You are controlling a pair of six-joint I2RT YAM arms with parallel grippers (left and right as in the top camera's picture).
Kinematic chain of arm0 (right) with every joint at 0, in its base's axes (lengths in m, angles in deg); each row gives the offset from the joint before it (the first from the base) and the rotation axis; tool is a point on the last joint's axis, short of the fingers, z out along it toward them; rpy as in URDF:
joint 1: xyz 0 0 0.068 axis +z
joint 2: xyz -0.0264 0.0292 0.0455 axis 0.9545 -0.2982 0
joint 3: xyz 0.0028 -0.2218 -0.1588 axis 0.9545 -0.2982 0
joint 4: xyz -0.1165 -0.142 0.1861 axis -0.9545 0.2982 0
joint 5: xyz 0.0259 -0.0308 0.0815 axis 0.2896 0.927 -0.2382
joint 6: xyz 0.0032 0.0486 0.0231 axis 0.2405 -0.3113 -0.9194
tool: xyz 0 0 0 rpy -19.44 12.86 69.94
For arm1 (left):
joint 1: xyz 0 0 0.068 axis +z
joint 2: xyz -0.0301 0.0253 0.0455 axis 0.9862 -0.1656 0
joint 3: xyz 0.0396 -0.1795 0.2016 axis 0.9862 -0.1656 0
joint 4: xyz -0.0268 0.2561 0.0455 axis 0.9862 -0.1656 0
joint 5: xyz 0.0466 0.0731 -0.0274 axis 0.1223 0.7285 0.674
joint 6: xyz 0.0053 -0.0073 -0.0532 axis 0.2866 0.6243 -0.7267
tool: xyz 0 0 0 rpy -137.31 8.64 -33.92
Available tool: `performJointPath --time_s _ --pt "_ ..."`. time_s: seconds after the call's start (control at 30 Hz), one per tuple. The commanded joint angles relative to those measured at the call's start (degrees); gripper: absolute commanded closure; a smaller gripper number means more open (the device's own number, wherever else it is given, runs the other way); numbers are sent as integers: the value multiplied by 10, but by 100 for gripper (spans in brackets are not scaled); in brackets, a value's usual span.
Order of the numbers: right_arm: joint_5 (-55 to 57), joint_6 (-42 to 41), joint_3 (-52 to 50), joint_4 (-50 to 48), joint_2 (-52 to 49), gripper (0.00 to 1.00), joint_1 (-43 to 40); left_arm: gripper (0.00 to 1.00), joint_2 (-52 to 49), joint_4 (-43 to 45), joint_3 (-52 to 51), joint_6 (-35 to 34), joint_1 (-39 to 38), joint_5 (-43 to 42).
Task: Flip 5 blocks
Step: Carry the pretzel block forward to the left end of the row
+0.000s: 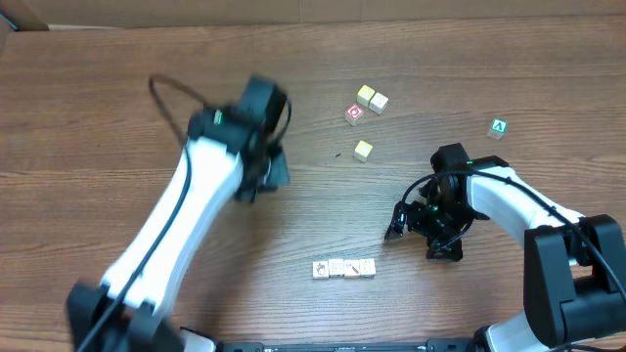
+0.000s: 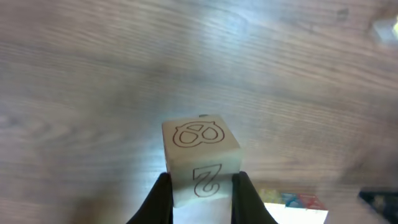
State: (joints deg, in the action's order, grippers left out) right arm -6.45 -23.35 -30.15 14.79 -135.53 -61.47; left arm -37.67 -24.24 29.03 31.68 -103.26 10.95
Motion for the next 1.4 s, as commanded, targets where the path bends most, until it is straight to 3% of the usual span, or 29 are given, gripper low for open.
performJointPath --time_s 0.0,0.2,0.37,0.73,1.37 --pt "11 9 7 -3 -8 0 -4 95 78 45 -127 -12 -27 -56" --pt "11 9 7 2 -8 0 -4 96 142 180 -337 -71 -87 -87" --pt "9 9 7 3 -8 0 -4 96 136 247 -397 -70 -96 -108" --pt "5 9 7 3 -8 0 -3 96 136 274 -416 -19 -102 -136" --pt "5 9 7 3 -8 0 -3 93 136 282 -416 -27 -122 -153"
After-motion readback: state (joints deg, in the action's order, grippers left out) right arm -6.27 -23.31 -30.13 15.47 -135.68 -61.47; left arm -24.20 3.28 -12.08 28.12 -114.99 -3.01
